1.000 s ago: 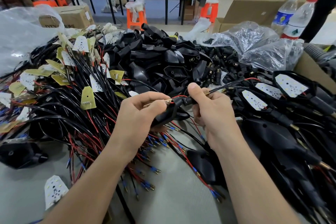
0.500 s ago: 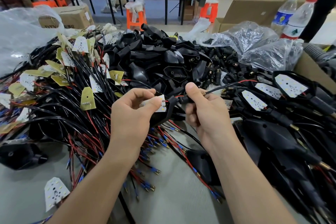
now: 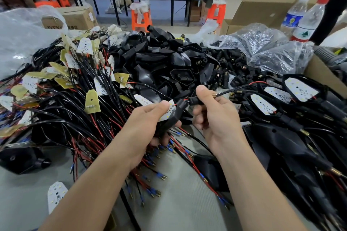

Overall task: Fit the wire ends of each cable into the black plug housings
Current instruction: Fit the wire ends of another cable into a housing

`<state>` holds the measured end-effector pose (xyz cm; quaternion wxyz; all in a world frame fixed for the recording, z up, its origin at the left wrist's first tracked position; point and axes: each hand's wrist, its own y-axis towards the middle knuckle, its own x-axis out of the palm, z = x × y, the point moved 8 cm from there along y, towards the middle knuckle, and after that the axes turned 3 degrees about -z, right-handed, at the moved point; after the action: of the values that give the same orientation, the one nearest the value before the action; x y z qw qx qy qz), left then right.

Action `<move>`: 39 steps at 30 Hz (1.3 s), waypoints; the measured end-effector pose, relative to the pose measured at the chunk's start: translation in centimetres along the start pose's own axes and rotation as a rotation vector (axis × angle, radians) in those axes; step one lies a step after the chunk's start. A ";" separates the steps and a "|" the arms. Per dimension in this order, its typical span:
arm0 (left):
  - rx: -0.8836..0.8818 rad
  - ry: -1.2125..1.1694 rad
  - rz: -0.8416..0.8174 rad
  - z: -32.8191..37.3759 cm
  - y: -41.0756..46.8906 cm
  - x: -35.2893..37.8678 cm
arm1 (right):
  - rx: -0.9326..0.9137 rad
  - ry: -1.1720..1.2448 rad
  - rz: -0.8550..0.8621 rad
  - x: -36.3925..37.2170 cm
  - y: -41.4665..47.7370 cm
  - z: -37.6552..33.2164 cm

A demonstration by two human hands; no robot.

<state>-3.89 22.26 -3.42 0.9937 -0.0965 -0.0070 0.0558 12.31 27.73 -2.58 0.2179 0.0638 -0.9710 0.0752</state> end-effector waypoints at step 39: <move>0.344 0.026 0.328 3.1 -1.5 -3.2 | -0.030 -0.092 -0.462 2.6 -1.1 -0.4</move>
<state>-7.00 21.08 -0.10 0.9732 0.0739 0.0314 0.2156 10.33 26.48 -1.01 0.1858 0.2845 -0.9405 0.0061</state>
